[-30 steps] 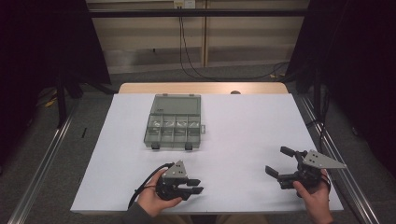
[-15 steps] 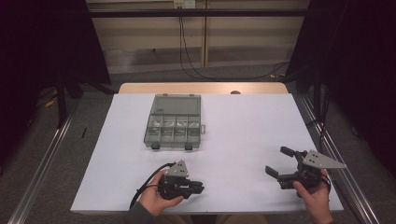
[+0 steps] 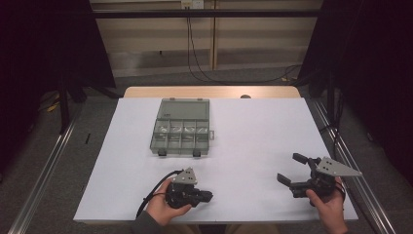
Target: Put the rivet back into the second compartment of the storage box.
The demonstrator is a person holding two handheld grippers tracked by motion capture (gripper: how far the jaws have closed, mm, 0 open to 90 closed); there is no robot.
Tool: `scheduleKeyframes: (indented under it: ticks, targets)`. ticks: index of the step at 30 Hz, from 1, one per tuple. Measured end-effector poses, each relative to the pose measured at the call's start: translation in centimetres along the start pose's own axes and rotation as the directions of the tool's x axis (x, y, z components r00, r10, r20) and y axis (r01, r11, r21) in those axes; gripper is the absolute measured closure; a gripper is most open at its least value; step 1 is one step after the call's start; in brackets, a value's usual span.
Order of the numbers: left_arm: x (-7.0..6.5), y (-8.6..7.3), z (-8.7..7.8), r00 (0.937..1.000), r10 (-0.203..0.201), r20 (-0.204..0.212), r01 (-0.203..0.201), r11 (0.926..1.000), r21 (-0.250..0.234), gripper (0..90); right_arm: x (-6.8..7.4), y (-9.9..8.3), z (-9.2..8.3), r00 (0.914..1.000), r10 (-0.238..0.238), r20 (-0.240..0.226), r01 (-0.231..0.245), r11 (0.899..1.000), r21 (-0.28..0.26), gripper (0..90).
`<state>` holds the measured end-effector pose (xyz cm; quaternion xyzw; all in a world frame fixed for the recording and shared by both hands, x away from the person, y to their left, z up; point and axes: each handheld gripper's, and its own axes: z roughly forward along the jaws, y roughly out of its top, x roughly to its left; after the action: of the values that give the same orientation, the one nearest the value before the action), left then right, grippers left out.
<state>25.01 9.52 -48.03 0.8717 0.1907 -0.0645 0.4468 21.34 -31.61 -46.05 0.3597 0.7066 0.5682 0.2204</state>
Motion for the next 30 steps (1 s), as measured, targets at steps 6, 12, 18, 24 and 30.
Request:
scheduleKeyframes:
  ticks: [6,12,18,24,30]
  targets:
    - [0.0,0.0,0.0,0.9999,-0.006,0.012,0.006,1.0000,0.001,88.5,0.0,0.0,0.0,1.0000,-0.001,0.000,0.001,1.000,-0.001,2.1]
    - [0.1,0.1,-0.3,0.9997,-0.018,0.015,0.018,0.9998,-0.012,89.0,0.0,0.0,-0.1,1.0000,-0.002,0.000,0.002,1.000,-0.002,2.1]
    - [0.1,0.1,-0.6,0.9995,-0.030,0.012,0.030,0.9991,-0.031,89.1,0.0,0.0,-0.1,1.0000,-0.003,0.002,0.003,1.000,-0.002,2.1]
    - [0.2,0.3,-1.3,0.9992,-0.039,-0.008,0.038,0.9973,-0.063,89.2,0.0,0.0,-0.1,1.0000,-0.001,0.003,0.001,1.000,-0.006,2.1]
    - [0.6,0.6,-2.4,0.9973,-0.059,-0.045,0.054,0.9933,-0.103,89.2,0.0,0.1,-0.1,1.0000,-0.003,0.003,0.003,1.000,-0.007,2.1]
